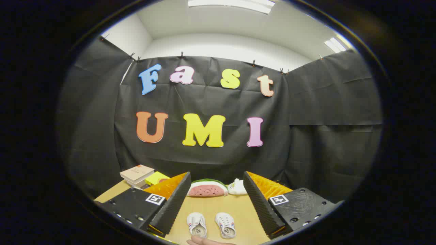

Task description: Open the storage box then place both shoes into the box .Put the left shoe in first, then the right shoe, with the right side of both shoes facing outward in a uniform manner.

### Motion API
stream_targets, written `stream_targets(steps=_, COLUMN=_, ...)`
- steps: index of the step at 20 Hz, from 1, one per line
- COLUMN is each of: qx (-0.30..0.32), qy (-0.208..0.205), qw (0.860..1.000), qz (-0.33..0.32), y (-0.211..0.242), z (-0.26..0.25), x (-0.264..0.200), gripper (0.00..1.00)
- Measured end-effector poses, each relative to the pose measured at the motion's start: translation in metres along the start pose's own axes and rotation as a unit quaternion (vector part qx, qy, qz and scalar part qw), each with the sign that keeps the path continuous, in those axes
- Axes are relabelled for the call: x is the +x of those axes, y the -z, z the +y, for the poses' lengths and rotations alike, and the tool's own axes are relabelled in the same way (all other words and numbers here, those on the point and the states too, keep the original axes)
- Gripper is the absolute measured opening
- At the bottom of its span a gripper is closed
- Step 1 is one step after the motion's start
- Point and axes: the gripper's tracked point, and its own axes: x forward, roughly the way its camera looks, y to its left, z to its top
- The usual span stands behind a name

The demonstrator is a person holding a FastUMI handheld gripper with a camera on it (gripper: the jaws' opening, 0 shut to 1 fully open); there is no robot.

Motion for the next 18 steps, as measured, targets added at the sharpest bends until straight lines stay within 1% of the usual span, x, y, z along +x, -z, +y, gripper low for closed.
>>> stream_targets(steps=10, qx=-0.004, qy=-0.042, qw=0.999, qz=-0.005, y=0.001, z=0.01, x=0.013, gripper=0.95)
stream_targets(steps=15, qx=-0.001, qy=-0.046, qw=0.999, qz=0.003, y=0.008, z=0.001, x=0.024, gripper=0.94)
stream_targets(steps=17, qx=0.003, qy=-0.058, qw=0.998, qz=0.01, y=0.015, z=0.005, x=0.03, gripper=0.95)
stream_targets(steps=18, qx=0.007, qy=-0.072, qw=0.997, qz=0.017, y=0.021, z=0.012, x=0.035, gripper=0.94)
